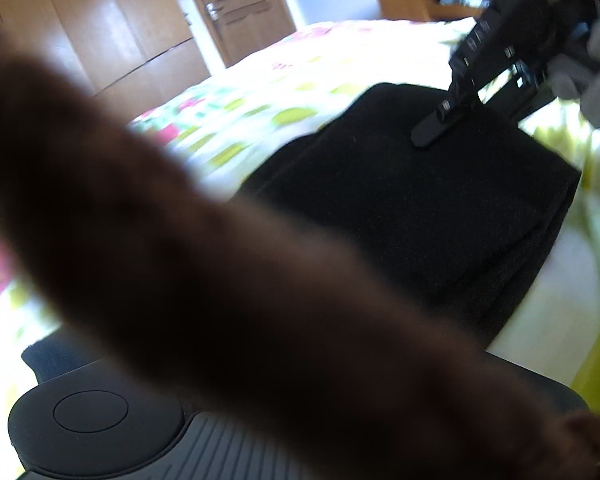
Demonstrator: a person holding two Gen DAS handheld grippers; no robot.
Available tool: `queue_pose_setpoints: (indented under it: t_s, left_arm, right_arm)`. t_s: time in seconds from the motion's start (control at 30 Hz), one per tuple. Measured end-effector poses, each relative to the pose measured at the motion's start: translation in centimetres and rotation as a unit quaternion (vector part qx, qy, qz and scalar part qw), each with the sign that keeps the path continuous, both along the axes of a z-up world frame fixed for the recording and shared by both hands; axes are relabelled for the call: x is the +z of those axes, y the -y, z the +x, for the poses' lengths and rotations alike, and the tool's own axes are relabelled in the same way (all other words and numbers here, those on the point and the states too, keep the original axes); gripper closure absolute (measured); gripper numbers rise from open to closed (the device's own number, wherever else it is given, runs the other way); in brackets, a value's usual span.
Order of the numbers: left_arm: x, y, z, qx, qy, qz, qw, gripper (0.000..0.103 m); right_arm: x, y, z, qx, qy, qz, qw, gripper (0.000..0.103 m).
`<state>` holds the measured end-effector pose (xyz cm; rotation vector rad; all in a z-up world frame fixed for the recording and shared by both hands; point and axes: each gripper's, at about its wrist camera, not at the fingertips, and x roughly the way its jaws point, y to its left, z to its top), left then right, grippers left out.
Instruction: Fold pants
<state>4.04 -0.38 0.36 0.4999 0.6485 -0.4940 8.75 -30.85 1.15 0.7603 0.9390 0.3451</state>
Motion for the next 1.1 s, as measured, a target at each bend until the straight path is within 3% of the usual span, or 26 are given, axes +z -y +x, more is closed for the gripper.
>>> queue_pose_setpoints:
  t_s: [0.23,0.37,0.5,0.63,0.77,0.87,1.1]
  left_arm:
    - [1.7,4.7,2.1,0.016,0.053,-0.028,0.9981,0.082]
    - [-0.8,6.0,3.3,0.019,0.012,0.004,0.9997,0.082]
    - [-1.3,7.1,2.2,0.004,0.013,0.018,0.9997,0.084]
    - [-1.0,7.9,2.4,0.019,0.003,-0.009,0.9998,0.083]
    - [-1.9,7.9,2.3,0.032,-0.004,-0.012,0.9994,0.084]
    - [-1.3,7.6,1.6,0.037,-0.001,-0.019,0.9991,0.084]
    - [-1.2,6.7,1.1,0.055,-0.005,-0.037,0.9978,0.082]
  right_arm:
    - [-0.5,4.4,-1.7,-0.058,-0.004,0.016,0.998,0.075]
    - [-1.4,5.3,-1.1,-0.079,-0.014,0.037,0.996,0.075]
    - [-0.5,6.1,0.3,-0.091,-0.003,0.012,0.996,0.075]
    - [0.4,5.5,1.9,-0.089,0.001,-0.048,0.995,0.075]
    - [1.5,3.3,1.4,-0.08,0.009,-0.131,0.988,0.07]
    - [2.2,1.6,0.5,-0.085,0.016,-0.193,0.977,0.063]
    - [2.4,-1.2,-0.9,-0.083,0.022,-0.287,0.954,0.063]
